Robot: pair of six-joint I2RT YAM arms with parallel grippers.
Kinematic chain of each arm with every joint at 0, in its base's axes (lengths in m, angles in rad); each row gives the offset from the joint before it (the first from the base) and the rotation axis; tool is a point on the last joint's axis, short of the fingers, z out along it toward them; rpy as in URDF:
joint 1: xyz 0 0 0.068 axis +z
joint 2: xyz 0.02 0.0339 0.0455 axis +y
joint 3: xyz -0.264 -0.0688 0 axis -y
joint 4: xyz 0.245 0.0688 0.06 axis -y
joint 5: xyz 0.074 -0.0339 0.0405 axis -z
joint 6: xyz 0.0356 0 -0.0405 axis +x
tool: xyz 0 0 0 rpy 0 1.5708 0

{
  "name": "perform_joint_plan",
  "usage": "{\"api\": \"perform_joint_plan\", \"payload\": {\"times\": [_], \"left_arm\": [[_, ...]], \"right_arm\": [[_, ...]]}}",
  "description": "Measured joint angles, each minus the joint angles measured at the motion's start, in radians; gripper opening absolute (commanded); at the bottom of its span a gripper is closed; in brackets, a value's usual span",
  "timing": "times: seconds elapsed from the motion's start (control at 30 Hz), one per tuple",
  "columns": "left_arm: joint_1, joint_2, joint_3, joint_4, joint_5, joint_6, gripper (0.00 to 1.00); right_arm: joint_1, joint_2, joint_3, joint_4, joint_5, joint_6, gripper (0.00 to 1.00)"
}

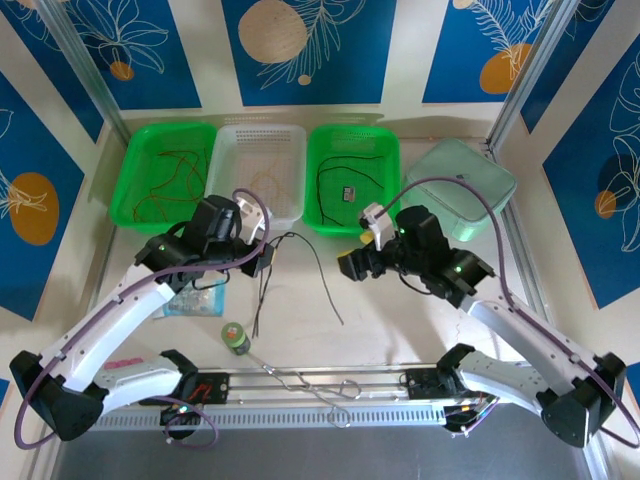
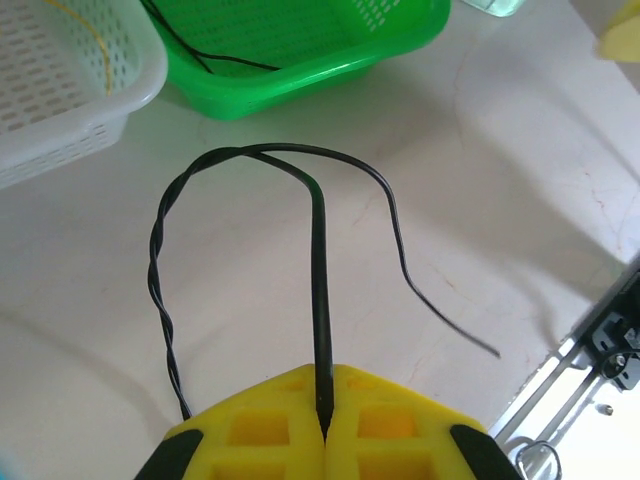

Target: Untangle the cables

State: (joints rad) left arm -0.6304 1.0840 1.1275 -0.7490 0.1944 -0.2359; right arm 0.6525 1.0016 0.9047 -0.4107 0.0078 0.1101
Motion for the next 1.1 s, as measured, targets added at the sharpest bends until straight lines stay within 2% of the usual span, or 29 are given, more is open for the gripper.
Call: {"api": "perform_joint_plan", "payload": {"times": [0.23,0.33,0.4,0.43,0.47,0.5,0.53,0.73,0.87,0.97,1.1], "left_arm": [[-0.004,0.006,0.031,0.0,0.028,0.0,0.0],[-0.005,0.006,0.033,0.0,0.035,-0.001,0.0],[-0.005,0.006,0.035,-0.002,0.035,-0.001,0.0],[-0.005,0.006,0.04,-0.005,0.035,-0.001,0.0],[-0.005,0.006,0.046,-0.009,0.035,0.0,0.0],[-0.006,0.006,0.05,-0.011,0.035,0.0,0.0],[-0.006,0.005,0.053,-0.012,0.035,0.0,0.0],[-0.006,-0.027,0.053,-0.019,0.009,0.008,0.0],[-0.005,-0.06,0.063,-0.023,-0.033,0.011,0.0],[-0.003,-0.077,0.079,-0.021,-0.061,0.01,0.0],[-0.001,-0.085,0.093,-0.014,-0.095,0.01,0.0]], "right_arm": [[0.025,0.256,0.035,0.119,-0.018,-0.055,0.76],[0.033,0.376,0.083,0.151,-0.022,-0.076,0.66],[0.036,0.433,0.116,0.16,-0.023,-0.088,0.47],[0.038,0.455,0.131,0.164,-0.022,-0.1,0.33],[0.041,0.47,0.144,0.164,-0.019,-0.107,0.13],[0.043,0.473,0.152,0.164,-0.017,-0.114,0.03],[0.047,0.474,0.159,0.163,-0.014,-0.12,0.0],[0.082,0.419,0.187,0.117,0.032,-0.141,0.0],[0.084,0.267,0.136,0.094,0.097,-0.124,0.0],[0.039,0.103,0.043,0.082,0.143,-0.091,0.0],[-0.089,-0.098,-0.065,0.016,0.192,-0.031,0.0]]}}
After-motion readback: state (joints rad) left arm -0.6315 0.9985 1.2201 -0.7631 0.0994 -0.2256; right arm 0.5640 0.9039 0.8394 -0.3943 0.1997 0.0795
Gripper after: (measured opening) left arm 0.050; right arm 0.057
